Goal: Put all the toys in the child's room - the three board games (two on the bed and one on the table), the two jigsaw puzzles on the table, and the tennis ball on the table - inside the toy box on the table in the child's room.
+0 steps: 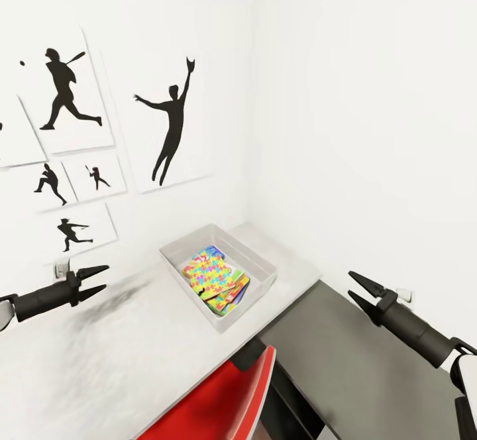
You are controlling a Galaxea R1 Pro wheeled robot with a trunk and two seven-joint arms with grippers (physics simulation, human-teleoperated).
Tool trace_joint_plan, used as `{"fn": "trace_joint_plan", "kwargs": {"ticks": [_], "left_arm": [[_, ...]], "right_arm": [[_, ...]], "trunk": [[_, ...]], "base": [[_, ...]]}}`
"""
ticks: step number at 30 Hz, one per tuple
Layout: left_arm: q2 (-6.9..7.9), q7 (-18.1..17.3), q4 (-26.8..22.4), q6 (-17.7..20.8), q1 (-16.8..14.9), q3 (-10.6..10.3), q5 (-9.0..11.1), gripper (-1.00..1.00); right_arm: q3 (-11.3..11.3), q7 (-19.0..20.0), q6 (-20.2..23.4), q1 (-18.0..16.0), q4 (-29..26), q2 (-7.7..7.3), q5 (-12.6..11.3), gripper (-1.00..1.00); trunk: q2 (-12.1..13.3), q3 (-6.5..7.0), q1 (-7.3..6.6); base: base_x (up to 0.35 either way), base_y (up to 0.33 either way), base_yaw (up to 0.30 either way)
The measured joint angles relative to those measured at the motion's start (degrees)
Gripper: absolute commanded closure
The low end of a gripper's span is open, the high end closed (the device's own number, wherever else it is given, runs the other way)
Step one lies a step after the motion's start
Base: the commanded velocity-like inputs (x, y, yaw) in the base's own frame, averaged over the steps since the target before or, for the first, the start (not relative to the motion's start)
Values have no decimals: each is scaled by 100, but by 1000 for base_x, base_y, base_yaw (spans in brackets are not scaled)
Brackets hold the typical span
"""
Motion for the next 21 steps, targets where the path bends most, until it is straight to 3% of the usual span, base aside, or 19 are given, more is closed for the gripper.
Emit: {"fn": "trace_joint_plan", "kwargs": {"ticks": [9,14,21], "left_arm": [[54,-207,-101,-11,66,-38,-4,-100],[58,-224,-106,-12,68,-40,-4,-100],[55,-221,-109,-11,70,-40,-4,-100]], "right_arm": [[37,486,-1,-15,-3,23,10,-100],[113,544,-1,-17,-3,30,14,-100],[258,551,-3,-12,-3,32,22,-100]], "trunk": [[0,84,0],[0,131,1],[0,198,3]], "base": [[-123,0,0],[-58,0,0],[-260,0,0]]}}
